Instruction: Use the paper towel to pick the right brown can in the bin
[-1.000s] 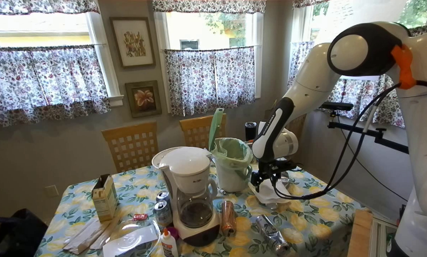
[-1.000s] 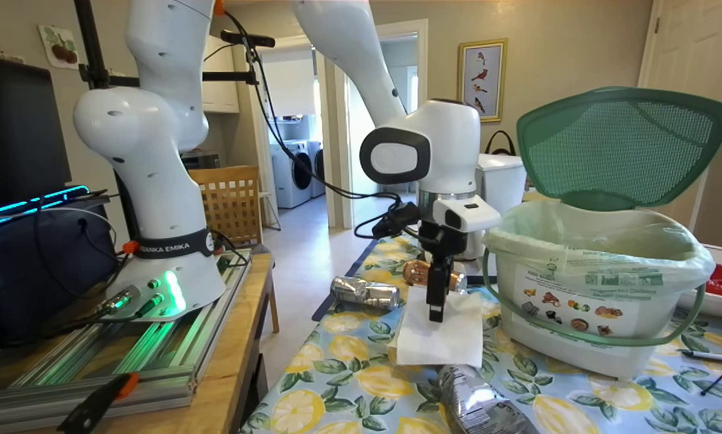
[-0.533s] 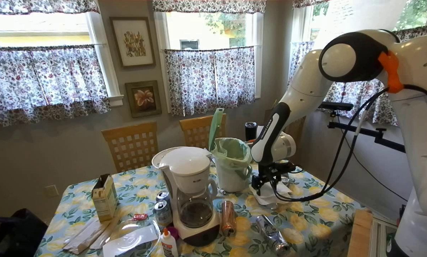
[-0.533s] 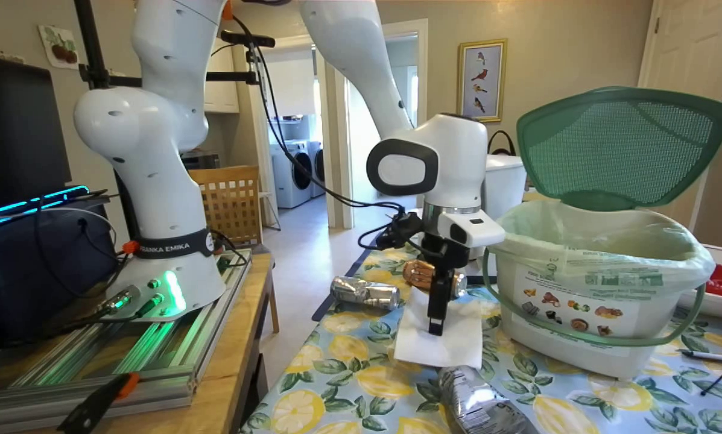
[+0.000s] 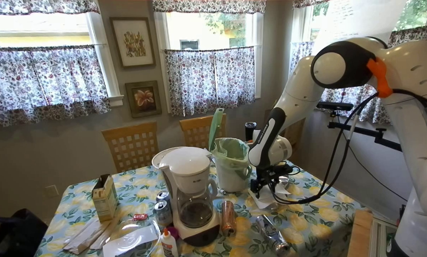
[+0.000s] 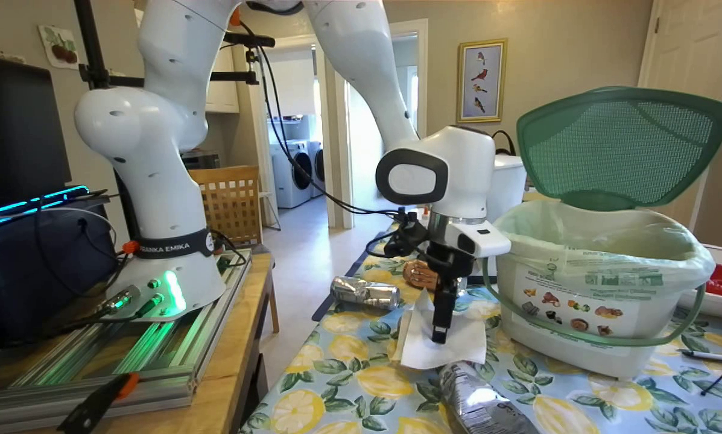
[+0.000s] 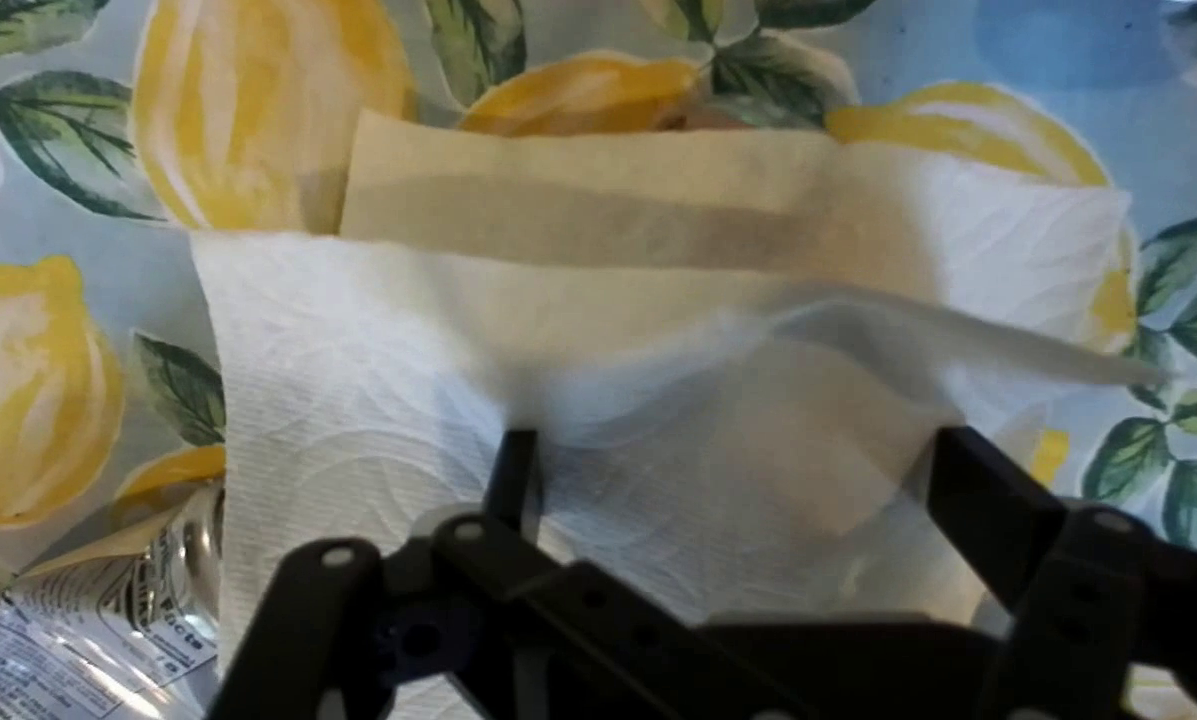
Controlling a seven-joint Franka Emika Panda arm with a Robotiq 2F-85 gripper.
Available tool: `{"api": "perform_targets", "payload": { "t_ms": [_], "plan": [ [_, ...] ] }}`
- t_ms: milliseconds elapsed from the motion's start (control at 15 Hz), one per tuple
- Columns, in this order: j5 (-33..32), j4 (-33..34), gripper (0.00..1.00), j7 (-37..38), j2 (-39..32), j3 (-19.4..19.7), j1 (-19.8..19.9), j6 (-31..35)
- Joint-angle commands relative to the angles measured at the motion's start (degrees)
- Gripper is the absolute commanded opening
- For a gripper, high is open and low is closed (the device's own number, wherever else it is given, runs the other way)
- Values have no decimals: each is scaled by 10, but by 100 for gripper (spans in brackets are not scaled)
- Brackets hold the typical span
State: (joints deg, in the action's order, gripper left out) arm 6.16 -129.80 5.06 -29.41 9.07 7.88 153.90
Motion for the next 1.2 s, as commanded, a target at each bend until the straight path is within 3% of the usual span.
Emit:
{"api": "perform_targets", "payload": {
  "t_ms": [0, 133, 200, 933, 1133],
  "plan": [
    [-27, 26, 100, 20, -24, 13, -16, -22],
    [-30, 30, 100, 22, -30, 15, -18, -28],
    [-30, 33, 81, 22, -33, 15, -18, -33],
    [-34, 27, 3, 42, -23, 26, -35, -36],
    [-44, 10, 0, 56, -3, 34, -50, -37]
  ]
}}
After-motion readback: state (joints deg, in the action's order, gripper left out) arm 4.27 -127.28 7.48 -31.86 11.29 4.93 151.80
